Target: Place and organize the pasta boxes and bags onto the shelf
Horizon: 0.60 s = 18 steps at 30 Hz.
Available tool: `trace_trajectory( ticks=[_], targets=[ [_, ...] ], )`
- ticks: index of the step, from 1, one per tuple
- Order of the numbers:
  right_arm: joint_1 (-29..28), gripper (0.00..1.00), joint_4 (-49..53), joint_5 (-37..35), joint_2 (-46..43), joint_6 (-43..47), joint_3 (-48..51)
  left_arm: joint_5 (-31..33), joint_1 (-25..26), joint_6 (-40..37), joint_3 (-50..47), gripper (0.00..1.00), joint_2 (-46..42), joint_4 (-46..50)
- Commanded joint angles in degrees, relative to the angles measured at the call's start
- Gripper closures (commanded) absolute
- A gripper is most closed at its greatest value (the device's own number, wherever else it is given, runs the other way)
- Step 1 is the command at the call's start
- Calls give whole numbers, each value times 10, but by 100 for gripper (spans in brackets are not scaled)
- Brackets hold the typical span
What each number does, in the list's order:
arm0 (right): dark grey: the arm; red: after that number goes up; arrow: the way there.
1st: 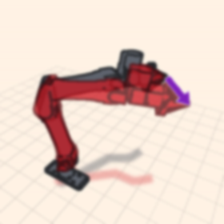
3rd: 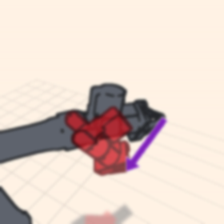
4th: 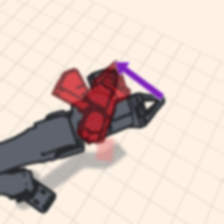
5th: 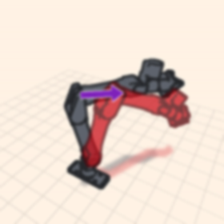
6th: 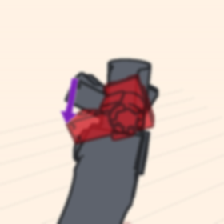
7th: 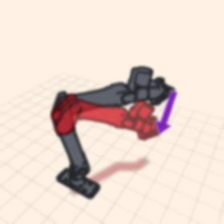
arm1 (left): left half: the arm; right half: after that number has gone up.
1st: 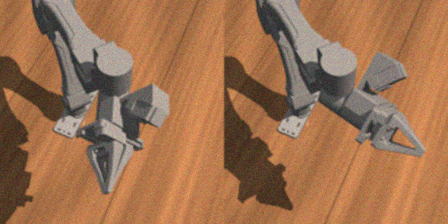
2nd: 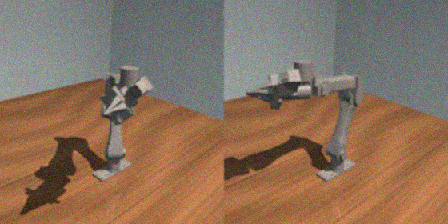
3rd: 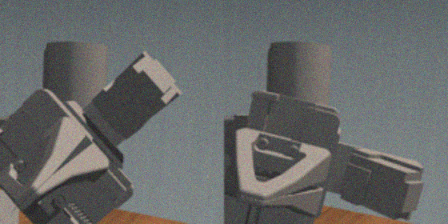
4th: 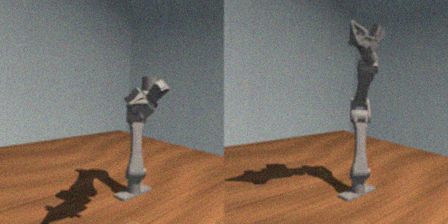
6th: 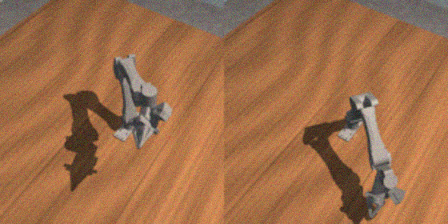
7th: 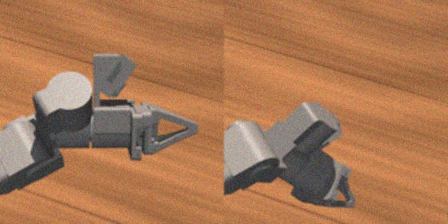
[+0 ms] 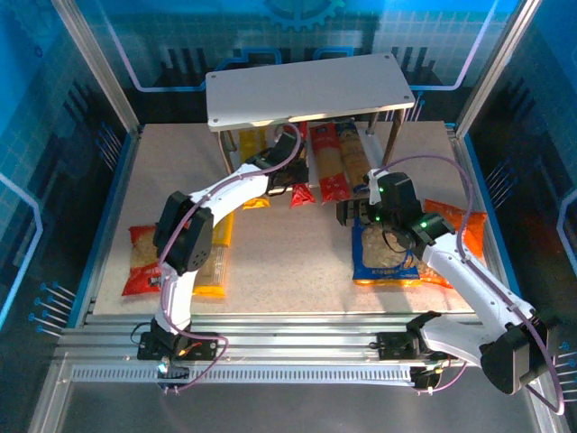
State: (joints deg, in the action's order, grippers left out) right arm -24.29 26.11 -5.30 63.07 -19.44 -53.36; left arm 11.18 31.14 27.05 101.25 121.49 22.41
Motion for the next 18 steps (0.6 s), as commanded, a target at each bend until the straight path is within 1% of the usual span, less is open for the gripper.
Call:
trace_trajectory(
  ticks=[1, 10, 18],
  targets=[
    [11, 0, 0, 7, -1, 10, -14, 25, -2, 6, 67, 100, 2, -32],
    [24, 0, -3, 14, -6, 12, -8, 35, -4, 9, 83, 100, 19, -18],
    [25, 0, -3, 18, -5, 13, -10, 31, -4, 33, 86, 100, 43, -14]
  ],
)
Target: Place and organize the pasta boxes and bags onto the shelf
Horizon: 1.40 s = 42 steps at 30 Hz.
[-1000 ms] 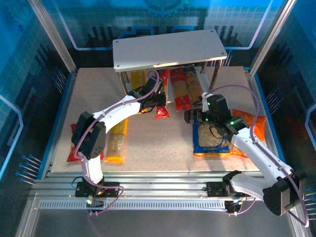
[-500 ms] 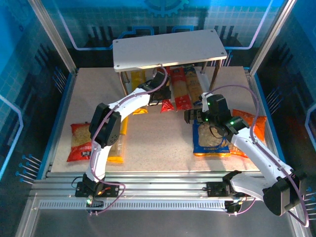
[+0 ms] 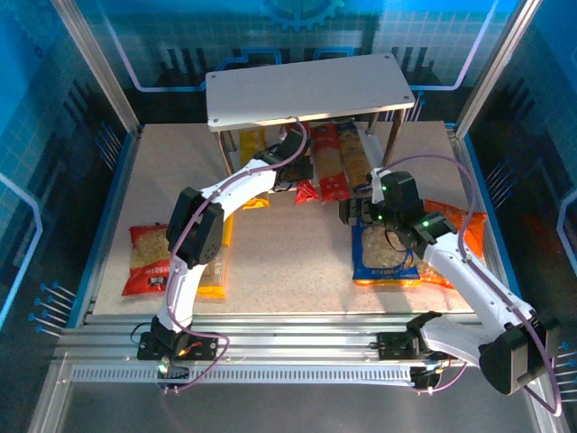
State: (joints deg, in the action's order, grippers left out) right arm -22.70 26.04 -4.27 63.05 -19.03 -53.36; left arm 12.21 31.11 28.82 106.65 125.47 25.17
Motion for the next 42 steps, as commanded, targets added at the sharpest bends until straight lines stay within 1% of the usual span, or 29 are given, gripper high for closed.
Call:
trace_trajectory(
  ticks=[1, 3, 9, 11, 19, 23, 25, 27, 28, 30, 31, 37, 42],
  targets=[
    [10, 0, -1, 7, -6, 8, -10, 22, -4, 17, 33, 98, 6, -40],
    [10, 0, 0, 6, -8, 10, -10, 26, -4, 20, 34, 94, 9, -36],
    [11, 0, 2, 3, -13, 10, -10, 12, -4, 30, 40, 93, 21, -33],
    [11, 0, 2, 4, -14, 9, -10, 8, -4, 34, 40, 88, 25, -30],
    [12, 0, 6, 1, -21, 9, -7, 2, -4, 37, 26, 58, 26, -29],
    [12, 0, 7, -1, -25, 9, -6, 5, -4, 33, 19, 44, 22, -27],
    [12, 0, 8, -1, -26, 8, -6, 8, -4, 31, 13, 36, 16, -27],
    [12, 0, 8, -1, -27, 8, -6, 7, -4, 28, 3, 31, 8, -33],
    [12, 0, 8, -2, -27, 8, -6, 9, -4, 27, -2, 21, 4, -36],
    [12, 0, 8, -1, -26, 6, -6, 10, -4, 22, -9, 12, -5, -40],
    [12, 0, 7, 0, -26, 4, -6, 9, -4, 17, -15, 9, -10, -45],
    [12, 0, 9, -2, -28, 4, -6, 21, -1, -8, -79, 11, -70, -92],
    [12, 0, 6, 1, -22, 2, -7, 46, 19, -70, -143, 9, -136, -134]
  ],
)
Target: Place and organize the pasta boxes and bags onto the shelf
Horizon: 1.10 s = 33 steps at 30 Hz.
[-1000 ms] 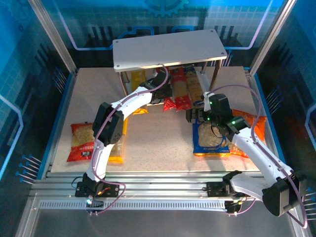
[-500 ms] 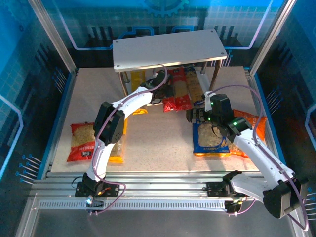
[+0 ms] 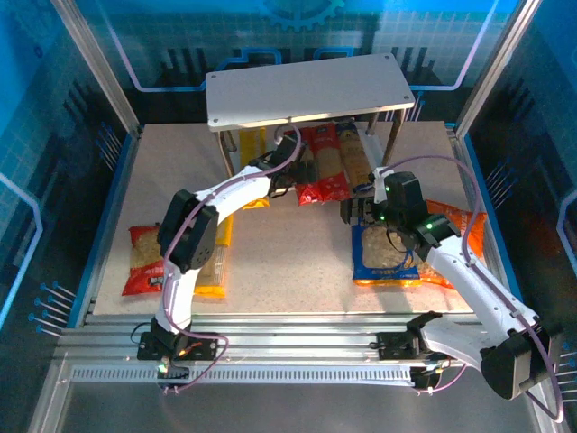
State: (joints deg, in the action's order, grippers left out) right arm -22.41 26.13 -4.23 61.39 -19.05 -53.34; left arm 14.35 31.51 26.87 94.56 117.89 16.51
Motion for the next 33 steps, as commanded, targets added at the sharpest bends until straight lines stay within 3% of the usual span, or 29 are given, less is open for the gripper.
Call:
trace_trajectory(
  ticks=[1, 9, 18, 26, 29, 33],
  targets=[
    [9, 0, 5, 2, -3, 2, -8, 25, 21, -62, -35, 9, -75, -56],
    [9, 0, 3, -2, -6, 3, -2, 93, 93, -103, -168, 8, -218, 9],
    [8, 0, -11, 26, 8, -11, 9, 143, 89, -26, -353, 4, -420, 174],
    [-20, 0, -18, 49, 28, -25, 5, 78, 35, 36, -475, 1, -499, 190],
    [-51, 0, -27, 62, 34, -42, 9, 84, 27, 51, -492, 1, -519, 204],
    [-165, 1, -57, 75, 82, -93, 9, 64, 5, 59, -504, 1, -583, 197]
  ],
)
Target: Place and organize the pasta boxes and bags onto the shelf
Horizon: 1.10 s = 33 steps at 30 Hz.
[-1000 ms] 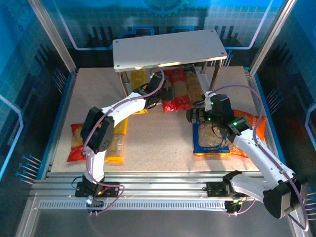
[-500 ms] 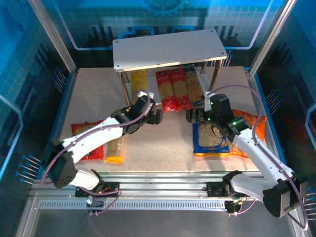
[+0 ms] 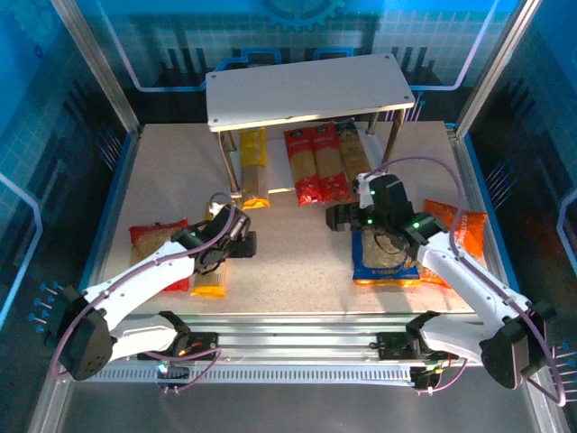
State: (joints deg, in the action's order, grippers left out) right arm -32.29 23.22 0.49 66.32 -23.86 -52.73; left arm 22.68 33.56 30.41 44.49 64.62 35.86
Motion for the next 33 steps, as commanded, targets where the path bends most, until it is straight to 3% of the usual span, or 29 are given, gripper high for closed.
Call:
trace_trajectory(
  ticks=[1, 5, 9, 13, 23, 26, 30, 33],
  targets=[
    [-94, 1, -39, 37, 53, -62, -1, -21, -20, 24, -2, 1, -71, 2],
    [-201, 1, -63, 28, 164, -114, -53, 3, -26, 6, 26, 1, -142, 35],
    [-256, 3, -42, 38, 285, -142, -147, 26, -39, -15, 61, 1, -169, 94],
    [-290, 4, -29, 62, 386, -164, -234, 37, -41, -24, 66, 1, -233, 86],
    [-316, 5, 29, -18, 541, -188, -400, 35, -46, -38, 76, 1, -278, 113],
    [-317, 6, 35, -38, 521, -193, -365, 41, -48, -41, 68, 1, -275, 120],
    [-291, 5, -29, -88, 376, -197, -209, 42, -51, -37, 42, 1, -236, 122],
    [-272, 5, -9, -103, 294, -168, -163, 15, -52, -29, 12, 1, -189, 81]
  ],
)
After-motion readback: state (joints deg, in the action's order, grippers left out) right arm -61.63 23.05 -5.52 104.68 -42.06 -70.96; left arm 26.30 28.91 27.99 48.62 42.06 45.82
